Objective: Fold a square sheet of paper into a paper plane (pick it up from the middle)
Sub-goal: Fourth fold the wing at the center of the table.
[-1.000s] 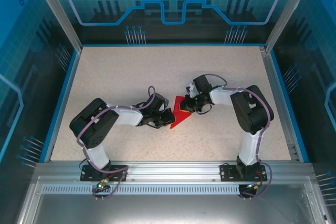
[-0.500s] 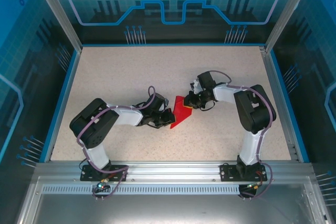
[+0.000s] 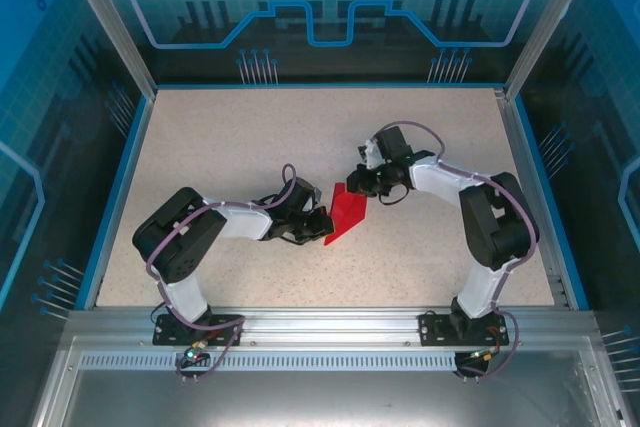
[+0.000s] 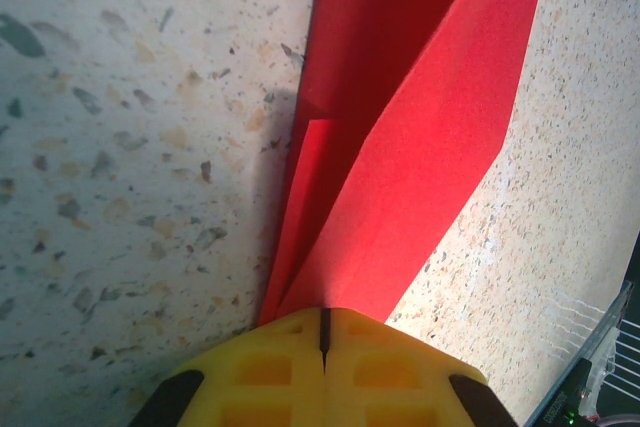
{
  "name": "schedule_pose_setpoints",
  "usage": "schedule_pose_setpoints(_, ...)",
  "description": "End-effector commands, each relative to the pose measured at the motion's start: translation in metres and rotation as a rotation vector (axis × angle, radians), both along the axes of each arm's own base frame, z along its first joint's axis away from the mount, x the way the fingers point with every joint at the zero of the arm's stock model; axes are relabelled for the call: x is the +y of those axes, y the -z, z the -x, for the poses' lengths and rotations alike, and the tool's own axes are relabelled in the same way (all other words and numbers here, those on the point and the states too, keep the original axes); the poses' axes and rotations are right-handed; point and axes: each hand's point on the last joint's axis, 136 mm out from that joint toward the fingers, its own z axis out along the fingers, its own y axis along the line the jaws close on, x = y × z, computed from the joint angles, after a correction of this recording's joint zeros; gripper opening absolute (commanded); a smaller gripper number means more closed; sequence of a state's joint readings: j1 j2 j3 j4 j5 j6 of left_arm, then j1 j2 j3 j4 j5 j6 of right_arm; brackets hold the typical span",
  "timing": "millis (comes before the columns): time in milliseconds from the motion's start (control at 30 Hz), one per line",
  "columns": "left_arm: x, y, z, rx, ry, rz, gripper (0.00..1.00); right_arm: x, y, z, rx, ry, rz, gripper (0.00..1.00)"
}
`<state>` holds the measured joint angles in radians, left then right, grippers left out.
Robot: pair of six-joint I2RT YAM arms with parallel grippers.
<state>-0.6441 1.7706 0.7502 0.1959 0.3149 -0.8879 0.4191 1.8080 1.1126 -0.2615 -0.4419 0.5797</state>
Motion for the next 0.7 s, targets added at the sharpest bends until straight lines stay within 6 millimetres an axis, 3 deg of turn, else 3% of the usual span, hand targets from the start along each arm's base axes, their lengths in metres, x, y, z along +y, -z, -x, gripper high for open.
schedule_pose_setpoints(0, 0.044, 0.053, 0.042, 0.185, -0.010, -0.217, 0.00, 0.010, 0.021, 0.003, 0.057, -0.002, -0.021, 0.11)
schedule_pose_setpoints(167, 0.046, 0.055, 0.043, 0.187, -0.009, -0.224, 0.00, 0.003, 0.043, -0.006, 0.083, 0.033, -0.010, 0.10)
schedule_pose_setpoints(667, 0.058, 0.069, 0.060, 0.226, -0.005, -0.256, 0.00, -0.045, 0.081, -0.045, 0.132, 0.149, 0.017, 0.10)
